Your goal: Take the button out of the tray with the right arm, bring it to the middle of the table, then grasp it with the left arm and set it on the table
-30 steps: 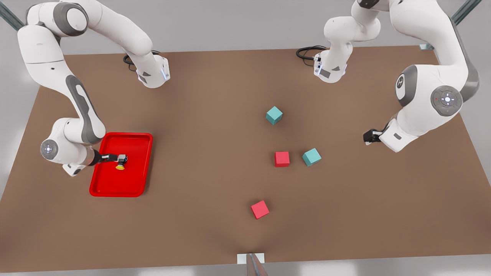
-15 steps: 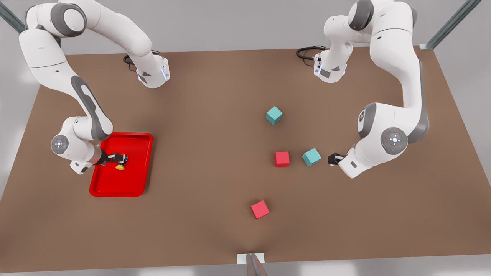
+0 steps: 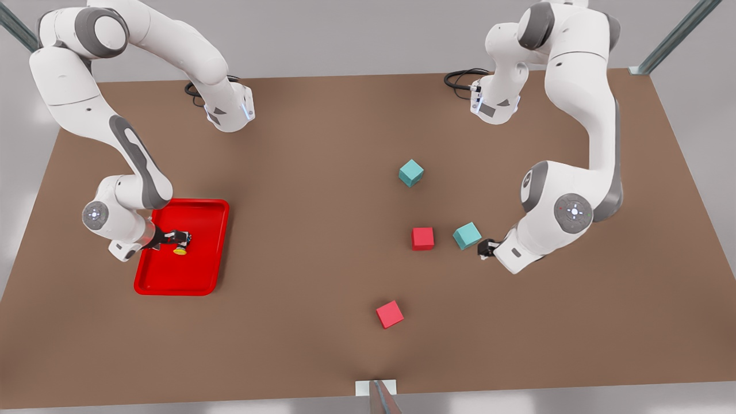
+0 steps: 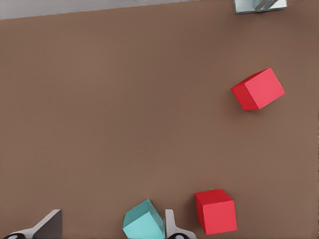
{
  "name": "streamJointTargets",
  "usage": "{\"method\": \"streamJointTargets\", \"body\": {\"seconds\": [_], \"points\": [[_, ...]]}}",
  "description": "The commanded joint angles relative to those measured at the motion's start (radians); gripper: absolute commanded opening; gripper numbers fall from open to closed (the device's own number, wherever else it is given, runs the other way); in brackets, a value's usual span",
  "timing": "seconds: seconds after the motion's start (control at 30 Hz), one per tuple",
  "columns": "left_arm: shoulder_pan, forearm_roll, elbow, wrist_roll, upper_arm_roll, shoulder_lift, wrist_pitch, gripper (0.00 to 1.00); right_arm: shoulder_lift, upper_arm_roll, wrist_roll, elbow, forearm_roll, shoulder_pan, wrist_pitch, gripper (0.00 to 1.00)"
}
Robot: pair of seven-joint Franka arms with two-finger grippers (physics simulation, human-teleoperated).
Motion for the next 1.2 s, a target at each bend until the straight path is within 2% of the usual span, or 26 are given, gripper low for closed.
{"method": "streamJointTargets", "body": {"seconds": [0.0, 0.03, 0.07, 0.1, 0.4, 0.5, 0.57, 0.63, 0.77, 0.9, 1.13, 1.17], "points": [[-0.002, 0.001, 0.001, -0.167, 0.0, 0.0, 0.031, 1.0, 0.002, 0.0, -0.003, 0.0, -0.007, 0.002, 0.009, 0.99], [-0.002, 0.002, 0.001, -0.167, 0.0, 0.0, 0.031, 1.0, 0.0, 0.0, -0.001, 0.0, -0.007, 0.002, 0.009, 0.89], [-0.002, 0.004, 0.001, -0.167, 0.0, -0.005, 0.031, 1.0, 0.002, 0.0, 0.008, 0.0, -0.007, 0.0, 0.012, 0.68], [-0.002, 0.006, 0.001, -0.166, 0.0, -0.008, 0.031, 1.0, 0.002, 0.0, 0.011, 0.0, -0.007, -0.001, 0.012, 0.65], [0.0, 0.007, 0.002, -0.163, 0.0, 0.0, 0.04, 1.0, -0.009, 0.0, 0.019, 0.0, -0.009, -0.003, 0.012, 0.63], [0.0, 0.007, 0.002, -0.163, 0.0, 0.001, 0.046, 1.0, -0.021, 0.0, 0.02, -0.006, -0.009, -0.009, 0.004, 0.61], [-0.002, 0.007, 0.002, -0.164, 0.0, -0.005, 0.044, 1.0, -0.02, 0.0, 0.033, -0.006, -0.009, -0.008, 0.007, 0.53], [-0.002, 0.007, 0.002, -0.164, 0.0, -0.006, 0.044, 1.0, -0.018, 0.0, 0.034, -0.006, -0.009, -0.009, 0.009, 0.53], [0.006, 0.007, 0.004, -0.156, 0.001, 0.001, 0.046, 1.0, -0.016, 0.0, 0.034, -0.006, -0.01, -0.006, 0.009, 0.54], [-0.01, 0.007, 0.01, -0.166, 0.001, 0.001, 0.044, 1.0, -0.013, 0.0, 0.034, -0.006, -0.012, -0.006, 0.01, 0.67], [-0.008, 0.007, 0.01, -0.166, 0.001, 0.004, 0.046, 1.0, 0.022, -0.011, 0.037, -0.004, -0.053, -0.012, 0.032, 0.65], [-0.01, 0.007, 0.01, -0.166, 0.001, 0.004, 0.046, 1.0, 0.025, -0.011, 0.037, -0.004, -0.055, -0.012, 0.032, 0.55]]}}
